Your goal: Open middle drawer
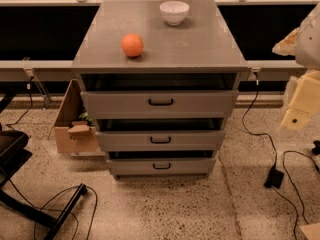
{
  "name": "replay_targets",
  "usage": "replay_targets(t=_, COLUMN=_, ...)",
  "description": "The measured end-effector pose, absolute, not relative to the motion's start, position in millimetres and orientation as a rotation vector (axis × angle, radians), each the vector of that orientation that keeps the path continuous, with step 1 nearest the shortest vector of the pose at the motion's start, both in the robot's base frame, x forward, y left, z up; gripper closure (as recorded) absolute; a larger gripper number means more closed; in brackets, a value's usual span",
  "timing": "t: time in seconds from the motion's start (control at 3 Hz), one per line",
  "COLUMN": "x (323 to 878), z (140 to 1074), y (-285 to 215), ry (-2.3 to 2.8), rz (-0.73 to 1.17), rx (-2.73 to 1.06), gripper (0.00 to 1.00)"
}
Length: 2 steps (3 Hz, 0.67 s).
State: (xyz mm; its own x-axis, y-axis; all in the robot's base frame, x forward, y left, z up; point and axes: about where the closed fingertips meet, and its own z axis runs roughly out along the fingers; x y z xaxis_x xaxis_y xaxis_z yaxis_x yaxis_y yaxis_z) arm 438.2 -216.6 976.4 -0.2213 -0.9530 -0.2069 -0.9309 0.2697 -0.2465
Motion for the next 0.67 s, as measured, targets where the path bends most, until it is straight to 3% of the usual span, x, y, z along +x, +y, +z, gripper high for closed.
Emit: replay_targets(t=0.67, x=442.4, z=947.0, y=-209.2, ry=2.257, rz=-0.09, rx=-1.701, gripper=0.0)
